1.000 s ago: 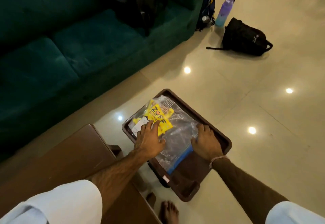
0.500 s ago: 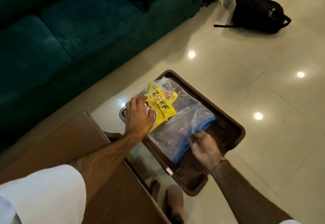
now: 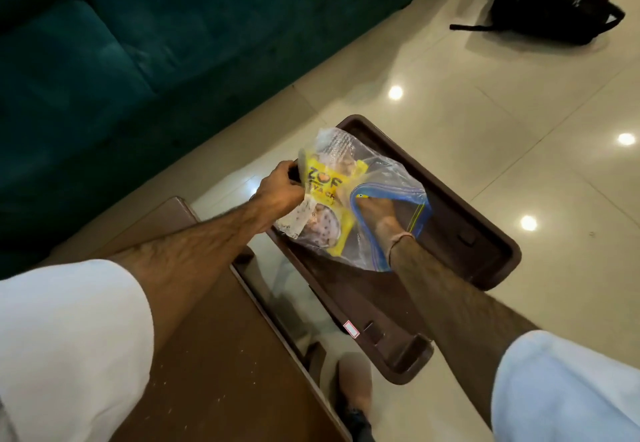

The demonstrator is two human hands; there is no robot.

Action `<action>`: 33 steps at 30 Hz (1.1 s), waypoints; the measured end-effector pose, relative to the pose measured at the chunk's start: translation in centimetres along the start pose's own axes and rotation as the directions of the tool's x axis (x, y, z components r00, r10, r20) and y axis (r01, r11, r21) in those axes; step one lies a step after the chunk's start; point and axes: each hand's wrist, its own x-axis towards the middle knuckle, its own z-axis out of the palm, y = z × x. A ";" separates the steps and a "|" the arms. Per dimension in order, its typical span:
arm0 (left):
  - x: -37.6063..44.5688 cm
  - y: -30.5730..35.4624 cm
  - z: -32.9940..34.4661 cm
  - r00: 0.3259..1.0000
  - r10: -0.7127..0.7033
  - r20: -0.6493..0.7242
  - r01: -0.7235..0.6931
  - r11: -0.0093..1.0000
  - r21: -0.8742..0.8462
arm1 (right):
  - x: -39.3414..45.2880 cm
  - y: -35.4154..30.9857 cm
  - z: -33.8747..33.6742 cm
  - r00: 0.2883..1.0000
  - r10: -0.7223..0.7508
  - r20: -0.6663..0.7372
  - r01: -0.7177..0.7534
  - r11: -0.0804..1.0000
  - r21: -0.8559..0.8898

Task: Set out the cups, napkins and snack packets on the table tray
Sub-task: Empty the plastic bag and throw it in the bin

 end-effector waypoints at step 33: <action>-14.7 6.4 -23.1 0.864 0.470 -0.178 -0.477 0.879 0.006 | -13.9 -13.9 1.3 0.719 -0.607 0.340 0.693 0.583 -0.425</action>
